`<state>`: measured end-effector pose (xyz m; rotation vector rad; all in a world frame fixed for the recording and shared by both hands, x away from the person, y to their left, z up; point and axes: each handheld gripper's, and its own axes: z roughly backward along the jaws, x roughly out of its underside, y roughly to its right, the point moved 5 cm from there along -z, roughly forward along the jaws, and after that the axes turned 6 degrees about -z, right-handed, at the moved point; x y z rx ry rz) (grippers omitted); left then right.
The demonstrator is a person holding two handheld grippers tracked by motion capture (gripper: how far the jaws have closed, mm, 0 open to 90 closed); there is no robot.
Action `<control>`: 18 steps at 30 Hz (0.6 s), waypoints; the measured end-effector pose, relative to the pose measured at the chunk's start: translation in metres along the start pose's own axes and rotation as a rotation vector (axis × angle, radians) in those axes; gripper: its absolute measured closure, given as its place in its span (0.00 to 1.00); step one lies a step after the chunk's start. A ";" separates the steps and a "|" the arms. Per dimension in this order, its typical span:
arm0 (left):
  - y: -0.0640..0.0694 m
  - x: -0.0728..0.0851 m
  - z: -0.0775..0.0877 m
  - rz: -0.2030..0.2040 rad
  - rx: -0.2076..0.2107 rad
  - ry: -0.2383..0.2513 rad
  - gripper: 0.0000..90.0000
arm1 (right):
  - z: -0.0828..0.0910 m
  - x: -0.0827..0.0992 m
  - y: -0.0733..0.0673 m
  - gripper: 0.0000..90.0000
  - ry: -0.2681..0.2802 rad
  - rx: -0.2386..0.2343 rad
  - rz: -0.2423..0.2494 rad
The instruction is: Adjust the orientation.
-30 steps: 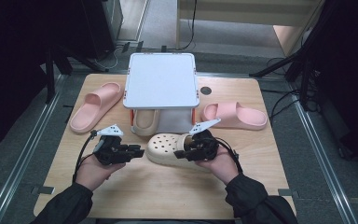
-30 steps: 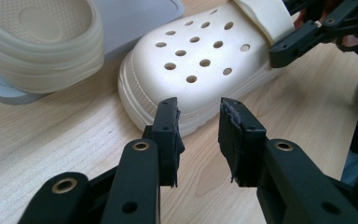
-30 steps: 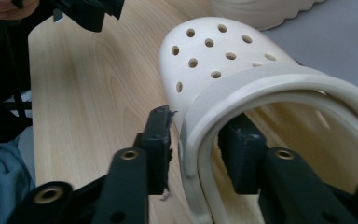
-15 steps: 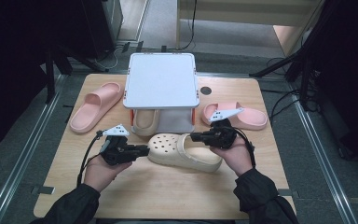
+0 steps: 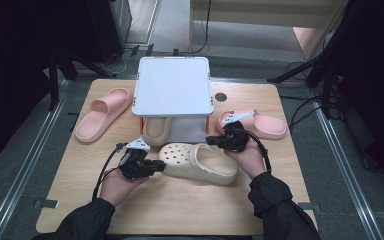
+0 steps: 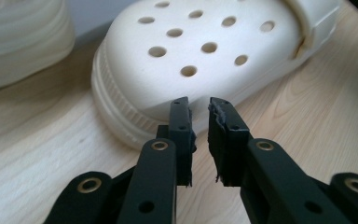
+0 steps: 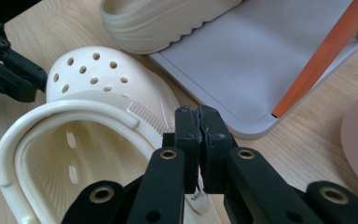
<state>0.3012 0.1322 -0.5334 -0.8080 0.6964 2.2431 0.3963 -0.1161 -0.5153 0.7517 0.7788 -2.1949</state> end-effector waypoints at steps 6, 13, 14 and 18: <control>-0.001 -0.001 -0.002 -0.015 -0.003 -0.011 0.88 | -0.003 0.006 -0.013 1.00 -0.051 0.045 0.062; -0.005 -0.005 -0.008 -0.011 0.017 -0.028 0.87 | -0.002 0.017 -0.023 1.00 -0.070 0.021 0.046; -0.007 -0.007 -0.009 -0.002 0.023 -0.023 0.87 | -0.001 0.021 -0.026 1.00 -0.074 0.016 0.043; -0.011 -0.013 -0.012 -0.001 0.019 -0.027 0.86 | 0.001 0.027 -0.032 1.00 -0.069 -0.008 0.019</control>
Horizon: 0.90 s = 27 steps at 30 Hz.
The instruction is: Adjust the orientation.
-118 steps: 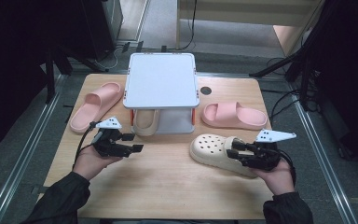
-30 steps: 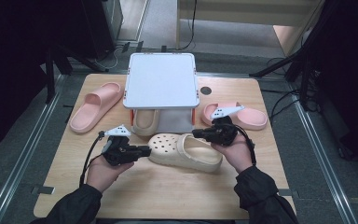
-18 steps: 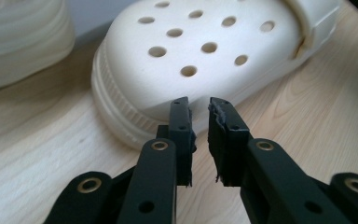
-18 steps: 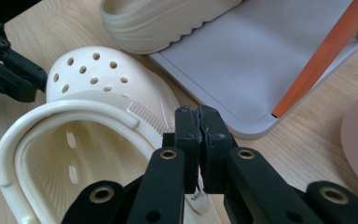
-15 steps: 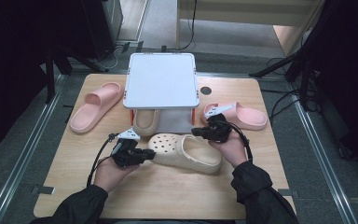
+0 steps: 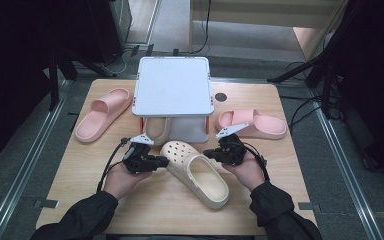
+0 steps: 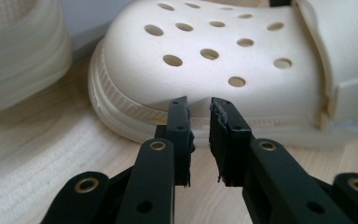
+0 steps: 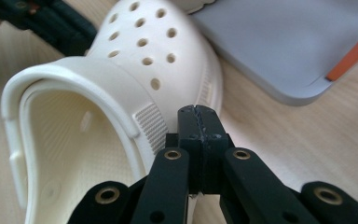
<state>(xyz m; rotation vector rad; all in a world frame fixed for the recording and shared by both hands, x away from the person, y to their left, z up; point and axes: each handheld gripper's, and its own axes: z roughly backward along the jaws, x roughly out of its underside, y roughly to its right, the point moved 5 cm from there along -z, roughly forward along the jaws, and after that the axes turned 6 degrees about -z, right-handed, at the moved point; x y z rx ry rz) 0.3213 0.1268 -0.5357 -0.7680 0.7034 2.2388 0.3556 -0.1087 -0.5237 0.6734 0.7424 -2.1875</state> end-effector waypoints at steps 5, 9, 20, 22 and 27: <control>-0.004 -0.007 -0.005 0.001 -0.001 0.003 0.85 | 0.003 0.008 -0.011 1.00 -0.006 0.000 -0.004; -0.003 -0.016 -0.013 -0.026 0.016 -0.003 0.87 | 0.008 0.016 -0.024 1.00 0.021 0.037 -0.001; 0.000 -0.028 -0.026 -0.073 0.028 -0.003 0.87 | 0.016 0.031 -0.032 1.00 0.053 0.045 -0.050; -0.001 -0.029 -0.026 -0.068 0.030 0.001 0.87 | 0.016 0.032 -0.032 1.00 0.055 0.034 -0.052; -0.001 -0.032 -0.025 -0.077 0.034 -0.016 0.85 | 0.017 0.033 -0.032 0.95 0.056 0.042 -0.059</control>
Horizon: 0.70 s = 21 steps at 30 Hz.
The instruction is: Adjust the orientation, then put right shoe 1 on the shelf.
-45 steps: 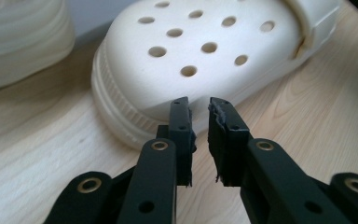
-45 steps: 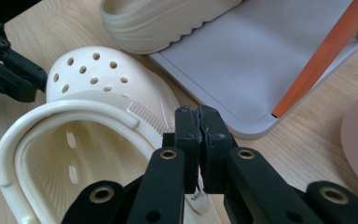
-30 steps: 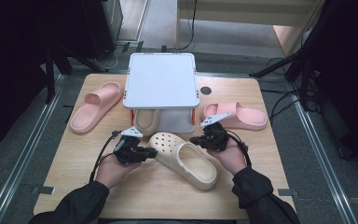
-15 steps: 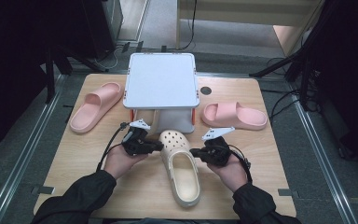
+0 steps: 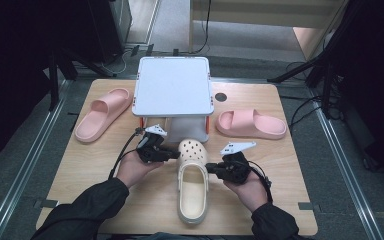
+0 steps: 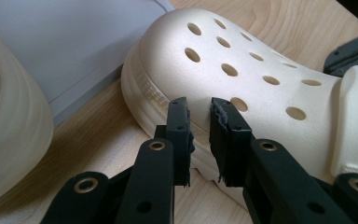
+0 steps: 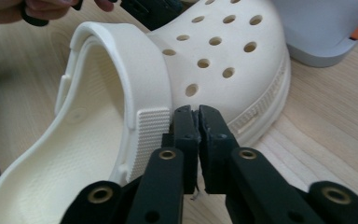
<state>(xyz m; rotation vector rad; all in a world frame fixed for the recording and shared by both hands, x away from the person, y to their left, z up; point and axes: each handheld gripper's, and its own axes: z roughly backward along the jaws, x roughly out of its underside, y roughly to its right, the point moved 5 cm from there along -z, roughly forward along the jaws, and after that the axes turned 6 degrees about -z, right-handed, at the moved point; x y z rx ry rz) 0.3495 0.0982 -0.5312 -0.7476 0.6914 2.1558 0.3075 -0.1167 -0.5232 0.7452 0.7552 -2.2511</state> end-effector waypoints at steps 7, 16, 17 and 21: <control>0.001 -0.005 0.013 -0.003 0.038 0.004 0.81 | 0.021 -0.005 -0.003 0.82 0.088 0.018 -0.041; 0.000 -0.018 0.044 -0.010 0.052 0.052 0.82 | 0.029 0.000 -0.016 0.74 0.107 0.018 -0.082; -0.001 -0.019 0.047 -0.010 0.050 0.065 0.82 | 0.029 0.001 -0.021 0.71 0.110 0.019 -0.078; -0.005 -0.021 0.060 -0.012 0.042 0.057 0.82 | 0.026 0.005 -0.030 0.69 0.108 0.014 -0.088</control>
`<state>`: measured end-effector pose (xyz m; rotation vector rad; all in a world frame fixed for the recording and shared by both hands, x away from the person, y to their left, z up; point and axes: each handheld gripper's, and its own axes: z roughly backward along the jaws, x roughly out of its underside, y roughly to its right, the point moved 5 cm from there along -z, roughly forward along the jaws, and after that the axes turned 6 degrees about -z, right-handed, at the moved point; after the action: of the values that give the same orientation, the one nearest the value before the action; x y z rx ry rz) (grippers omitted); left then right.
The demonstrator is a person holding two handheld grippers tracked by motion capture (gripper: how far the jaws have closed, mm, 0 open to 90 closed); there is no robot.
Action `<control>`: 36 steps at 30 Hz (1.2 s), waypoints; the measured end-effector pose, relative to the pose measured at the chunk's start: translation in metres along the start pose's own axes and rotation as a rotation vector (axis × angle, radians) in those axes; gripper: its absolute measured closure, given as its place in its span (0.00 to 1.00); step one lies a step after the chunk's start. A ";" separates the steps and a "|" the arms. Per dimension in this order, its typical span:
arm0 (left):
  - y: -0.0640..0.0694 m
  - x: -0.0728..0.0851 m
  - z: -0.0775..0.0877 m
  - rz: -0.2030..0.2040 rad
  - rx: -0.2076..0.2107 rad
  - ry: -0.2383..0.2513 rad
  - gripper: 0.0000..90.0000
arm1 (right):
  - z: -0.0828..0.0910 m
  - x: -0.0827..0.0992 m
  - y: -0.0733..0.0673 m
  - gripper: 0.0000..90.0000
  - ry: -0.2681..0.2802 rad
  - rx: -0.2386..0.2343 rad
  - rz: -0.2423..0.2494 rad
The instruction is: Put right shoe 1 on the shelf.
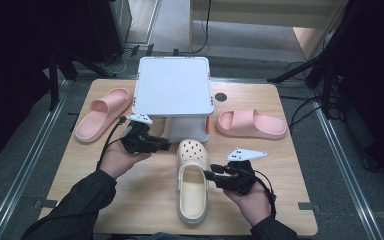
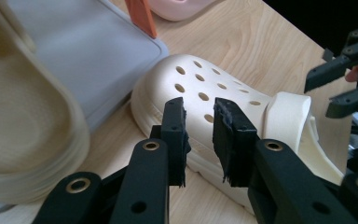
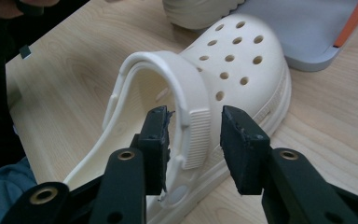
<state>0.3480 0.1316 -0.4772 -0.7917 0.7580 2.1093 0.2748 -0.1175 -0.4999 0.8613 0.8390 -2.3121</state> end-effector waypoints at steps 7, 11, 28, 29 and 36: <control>-0.003 -0.008 0.016 -0.005 -0.001 0.019 0.85 | -0.006 0.008 -0.008 0.61 -0.018 0.008 -0.031; -0.004 -0.016 0.027 -0.026 0.004 0.015 0.91 | -0.013 0.014 -0.010 0.57 -0.033 0.036 -0.027; -0.034 -0.055 0.068 0.017 -0.020 0.075 0.93 | -0.035 0.018 0.000 0.53 -0.050 0.131 -0.036; -0.034 -0.055 0.068 0.017 -0.020 0.075 0.93 | -0.035 0.018 0.000 0.53 -0.050 0.131 -0.036; -0.059 -0.066 0.078 0.038 -0.043 0.072 0.95 | -0.041 0.018 0.003 0.51 -0.047 0.164 -0.034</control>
<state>0.4075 0.1916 -0.3949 -0.8872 0.7739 2.1463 0.2802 -0.0955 -0.5384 0.8639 0.6557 -2.4480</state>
